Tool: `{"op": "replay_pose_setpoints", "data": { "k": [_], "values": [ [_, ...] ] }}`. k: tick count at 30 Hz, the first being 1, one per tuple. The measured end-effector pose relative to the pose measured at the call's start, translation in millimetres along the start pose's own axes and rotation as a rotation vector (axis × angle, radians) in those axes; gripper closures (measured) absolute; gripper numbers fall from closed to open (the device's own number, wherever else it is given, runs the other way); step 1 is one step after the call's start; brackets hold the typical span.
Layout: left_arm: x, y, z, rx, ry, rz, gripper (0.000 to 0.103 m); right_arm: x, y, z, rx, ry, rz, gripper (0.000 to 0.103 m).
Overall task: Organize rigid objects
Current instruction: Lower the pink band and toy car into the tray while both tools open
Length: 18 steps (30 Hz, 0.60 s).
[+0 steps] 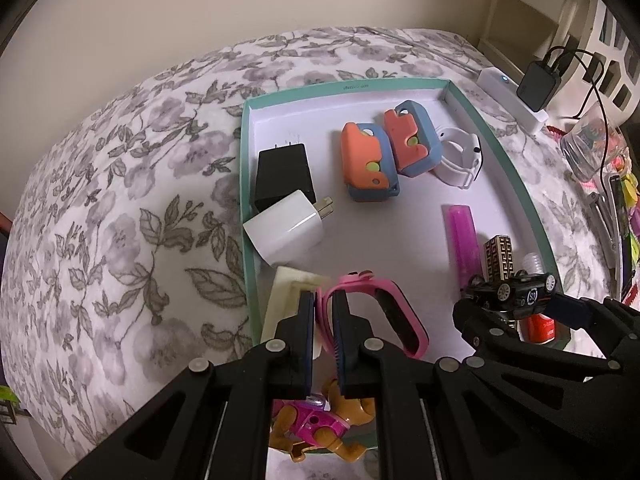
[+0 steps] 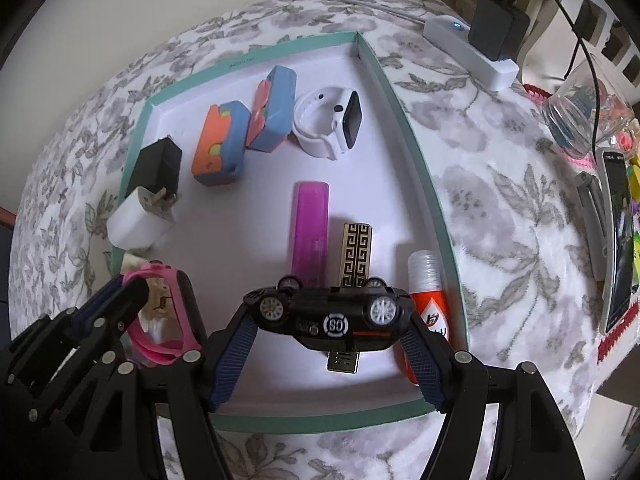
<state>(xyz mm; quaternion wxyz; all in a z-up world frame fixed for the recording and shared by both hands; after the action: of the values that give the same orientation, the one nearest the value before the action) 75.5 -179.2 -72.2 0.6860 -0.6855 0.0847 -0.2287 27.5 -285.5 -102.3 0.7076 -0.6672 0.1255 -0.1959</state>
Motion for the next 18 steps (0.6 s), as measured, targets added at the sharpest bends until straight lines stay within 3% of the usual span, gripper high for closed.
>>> {"op": "replay_pose_setpoints", "data": {
  "k": [9, 18],
  "values": [
    [0, 4, 1, 0.005, -0.005, 0.013, 0.09, 1, 10, 5, -0.012, -0.007, 0.023, 0.028],
    [2, 2, 10, -0.001, -0.052, 0.032, 0.069, 4, 1, 4, -0.032, -0.002, 0.001, 0.028]
  ]
}}
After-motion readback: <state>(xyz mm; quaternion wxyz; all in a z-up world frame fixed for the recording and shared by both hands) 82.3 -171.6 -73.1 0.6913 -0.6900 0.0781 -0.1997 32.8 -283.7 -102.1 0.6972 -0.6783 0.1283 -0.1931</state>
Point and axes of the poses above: each gripper's, at about its wrist camera, not at the fingertips, and y roughly the way its jaws point, z to its left, x to its top, the point moved 2 cm from there along y, roughly the way its jaws point, and after that the axes turned 10 degrees about z, right-handed, at the moved point
